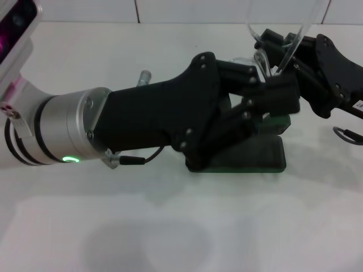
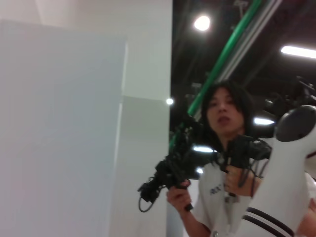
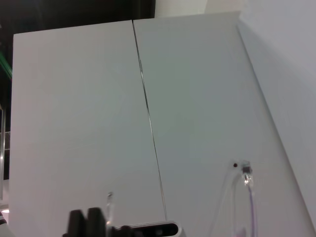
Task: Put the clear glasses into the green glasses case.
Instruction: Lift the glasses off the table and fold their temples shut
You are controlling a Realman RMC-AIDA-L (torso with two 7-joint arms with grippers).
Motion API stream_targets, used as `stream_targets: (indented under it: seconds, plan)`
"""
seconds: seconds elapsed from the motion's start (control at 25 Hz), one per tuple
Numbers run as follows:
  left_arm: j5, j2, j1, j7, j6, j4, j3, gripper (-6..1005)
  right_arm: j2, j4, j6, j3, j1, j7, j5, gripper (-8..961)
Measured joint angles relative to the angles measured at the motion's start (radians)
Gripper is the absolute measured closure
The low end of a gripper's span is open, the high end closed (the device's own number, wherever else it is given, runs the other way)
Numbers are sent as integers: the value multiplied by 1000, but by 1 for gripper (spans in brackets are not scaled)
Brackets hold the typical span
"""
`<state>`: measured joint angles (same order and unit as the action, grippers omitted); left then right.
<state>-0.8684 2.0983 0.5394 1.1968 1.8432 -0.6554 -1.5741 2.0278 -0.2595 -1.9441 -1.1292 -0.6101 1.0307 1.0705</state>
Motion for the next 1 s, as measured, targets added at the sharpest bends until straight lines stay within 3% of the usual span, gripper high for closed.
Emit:
stream_targets:
  seconds: [1.0]
  plan:
    - [48,-1,-11,25,-98,37,3,912,0,-10,29,-26,-2,-5,0,827]
